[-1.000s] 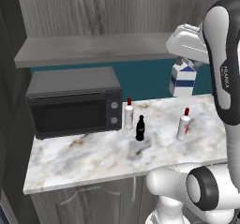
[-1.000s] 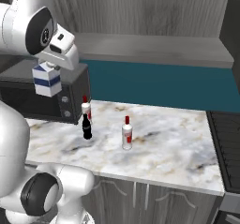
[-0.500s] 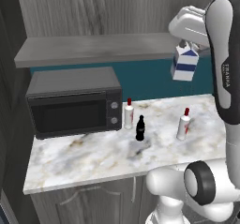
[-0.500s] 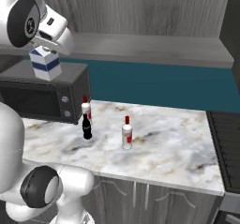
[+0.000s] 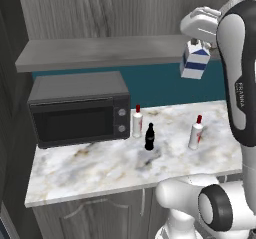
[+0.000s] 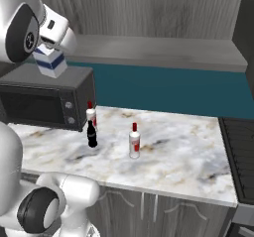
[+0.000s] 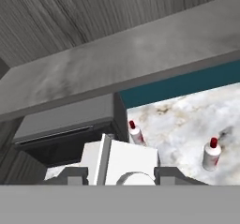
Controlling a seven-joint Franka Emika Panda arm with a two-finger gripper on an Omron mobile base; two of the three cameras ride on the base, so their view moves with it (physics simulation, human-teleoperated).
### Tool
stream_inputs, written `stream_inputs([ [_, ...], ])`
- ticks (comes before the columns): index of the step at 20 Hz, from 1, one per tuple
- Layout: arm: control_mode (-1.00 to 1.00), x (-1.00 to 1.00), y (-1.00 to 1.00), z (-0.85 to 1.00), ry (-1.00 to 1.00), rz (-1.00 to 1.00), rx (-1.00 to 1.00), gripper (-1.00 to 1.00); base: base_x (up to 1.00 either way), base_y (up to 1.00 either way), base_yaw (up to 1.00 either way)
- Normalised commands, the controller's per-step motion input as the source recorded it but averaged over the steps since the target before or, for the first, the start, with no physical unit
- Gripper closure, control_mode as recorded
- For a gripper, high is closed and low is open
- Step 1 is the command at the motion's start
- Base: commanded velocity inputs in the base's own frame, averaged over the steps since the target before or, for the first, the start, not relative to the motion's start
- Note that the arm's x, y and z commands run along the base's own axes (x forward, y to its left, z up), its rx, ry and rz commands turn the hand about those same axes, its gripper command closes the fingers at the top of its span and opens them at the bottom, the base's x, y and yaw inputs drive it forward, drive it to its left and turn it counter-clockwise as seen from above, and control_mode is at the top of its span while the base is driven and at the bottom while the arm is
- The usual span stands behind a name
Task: Sort all alcoholic drinks to one cabinet, and non-alcoholic drinks to the other.
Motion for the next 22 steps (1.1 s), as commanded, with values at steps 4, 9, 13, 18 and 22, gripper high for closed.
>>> stream_inputs([
  [4,-1.0,0.45,0.08,0.09,-0.12,0.0,0.0,1.0,0.0,0.0,0.0],
  [9,-1.0,0.62,0.24,0.18,-0.01,0.0,0.0,1.0,0.0,0.0,0.0],
  [13,-1.0,0.52,0.34,0.31,0.0,0.0,0.0,1.0,0.0,0.0,0.0],
  [18,-1.0,0.36,0.25,0.14,0.0,0.0,0.0,1.0,0.0,0.0,0.0],
  [22,-1.0,0.42,0.15,0.0,0.0,0.0,0.0,1.0,0.0,0.0,0.0],
])
